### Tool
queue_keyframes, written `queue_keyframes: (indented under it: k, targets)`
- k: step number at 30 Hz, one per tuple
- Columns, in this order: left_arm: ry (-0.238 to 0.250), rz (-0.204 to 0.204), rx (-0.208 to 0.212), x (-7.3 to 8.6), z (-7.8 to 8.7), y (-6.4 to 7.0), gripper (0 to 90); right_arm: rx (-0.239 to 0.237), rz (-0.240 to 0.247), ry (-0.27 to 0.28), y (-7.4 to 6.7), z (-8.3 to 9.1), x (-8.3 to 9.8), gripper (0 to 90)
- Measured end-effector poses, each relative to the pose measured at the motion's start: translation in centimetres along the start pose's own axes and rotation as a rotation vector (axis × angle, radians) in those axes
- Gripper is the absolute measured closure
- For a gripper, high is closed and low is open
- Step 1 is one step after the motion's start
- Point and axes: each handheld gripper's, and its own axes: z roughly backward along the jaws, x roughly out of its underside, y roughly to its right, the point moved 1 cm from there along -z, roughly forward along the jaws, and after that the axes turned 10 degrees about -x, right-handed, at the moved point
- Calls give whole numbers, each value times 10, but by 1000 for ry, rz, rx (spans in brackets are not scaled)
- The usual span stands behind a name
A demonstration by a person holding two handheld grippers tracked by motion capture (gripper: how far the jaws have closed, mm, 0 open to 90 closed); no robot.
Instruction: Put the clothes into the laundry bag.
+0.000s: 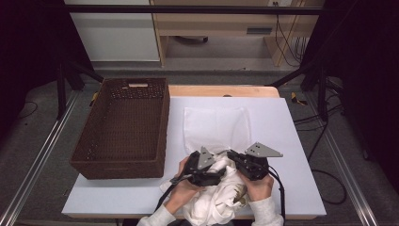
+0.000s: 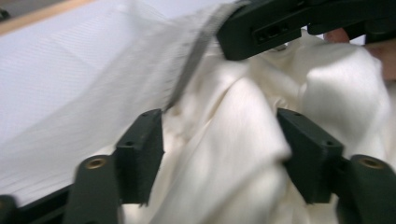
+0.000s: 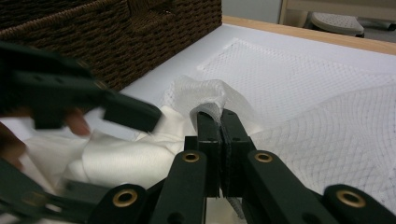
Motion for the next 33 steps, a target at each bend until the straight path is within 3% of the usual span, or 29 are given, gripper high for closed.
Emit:
queue_keyframes:
  k: [2, 4, 5, 6, 7, 8, 9, 13, 17, 21, 23, 27, 30, 31, 33]
  targets:
    - [-52, -8, -15, 6, 0, -10, 215, -2, 1, -6, 0, -2, 0, 888]
    - [-77, 5, -7, 9, -4, -14, 193, -3, 2, -8, 0, -3, 1, 888]
    - [-132, 50, 56, 17, -15, -19, 160, -1, 2, -16, 0, -4, 1, 888]
    - [-154, 73, 89, 20, -21, -20, 162, 0, 4, -18, 0, -5, 1, 888]
    - [-159, 92, 122, 22, -24, -19, 184, 0, 4, -21, 0, -5, 2, 888]
    - [-152, 114, 176, 24, -25, -18, 264, 0, 1, -23, 0, -5, 2, 888]
    - [-143, 117, 193, 24, -24, -16, 412, 2, 1, -24, 1, -5, 2, 888]
    - [-90, 43, 111, 17, -11, -4, 676, 2, -9, -18, 3, -5, 3, 889]
    - [-46, 25, 107, 10, 0, 2, 723, -4, -6, -6, 3, -5, 3, 889]
    - [14, -8, 107, -5, 8, 19, 727, -27, -19, 19, 2, -6, 3, 889]
    - [17, -50, 80, -10, 2, 26, 725, -21, -4, 19, 1, -7, 4, 889]
    - [-8, -55, 59, -14, -16, 30, 729, -8, 10, 33, 1, -5, 4, 890]
    - [-38, -58, 37, -13, -36, 30, 733, -24, 11, 39, -1, -3, 1, 890]
    - [-54, -75, -7, -12, -46, 30, 733, -27, 19, 37, -3, -3, 1, 890]
    - [-54, -68, -6, -12, -50, 28, 729, -23, 28, 30, -6, -2, -1, 890]
